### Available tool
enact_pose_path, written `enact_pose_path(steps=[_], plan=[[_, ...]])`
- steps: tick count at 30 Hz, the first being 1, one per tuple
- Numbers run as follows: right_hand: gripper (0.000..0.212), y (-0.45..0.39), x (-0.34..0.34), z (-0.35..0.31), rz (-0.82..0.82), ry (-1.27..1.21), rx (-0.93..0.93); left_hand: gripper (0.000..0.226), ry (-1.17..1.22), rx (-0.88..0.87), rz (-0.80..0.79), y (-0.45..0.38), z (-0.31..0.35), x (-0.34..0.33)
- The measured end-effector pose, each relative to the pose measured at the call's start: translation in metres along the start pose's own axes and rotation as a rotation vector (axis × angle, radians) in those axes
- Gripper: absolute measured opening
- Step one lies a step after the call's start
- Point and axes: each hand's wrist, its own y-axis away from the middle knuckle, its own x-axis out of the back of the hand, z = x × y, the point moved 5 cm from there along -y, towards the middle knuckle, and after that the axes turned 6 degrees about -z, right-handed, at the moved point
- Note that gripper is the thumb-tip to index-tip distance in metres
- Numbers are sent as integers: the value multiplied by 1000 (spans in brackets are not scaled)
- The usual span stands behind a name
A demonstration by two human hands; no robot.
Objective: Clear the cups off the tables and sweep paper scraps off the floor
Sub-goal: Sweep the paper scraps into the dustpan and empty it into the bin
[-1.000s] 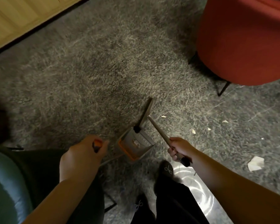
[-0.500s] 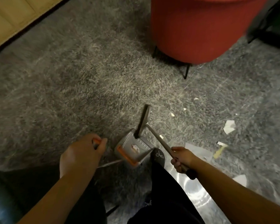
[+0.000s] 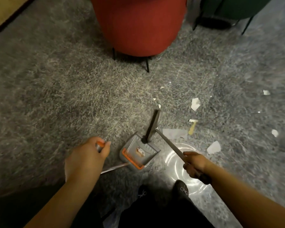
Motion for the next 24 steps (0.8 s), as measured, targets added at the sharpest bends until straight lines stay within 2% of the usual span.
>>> enact_pose_path(steps=[9,15,21,24], plan=[[14,34,137,28,61,-165,-68,25,-14,-201,-71,13,127,-37],[21,64,217,50,169,-208,-22,26,-58,-263,-139,28,204,-58],[21,87,278,60,249,-324,21,22,-68,-374,-95,34,258,-65],[24,94,294,59,258,-325,33,23,-76,-370,-104,26,274,-67]])
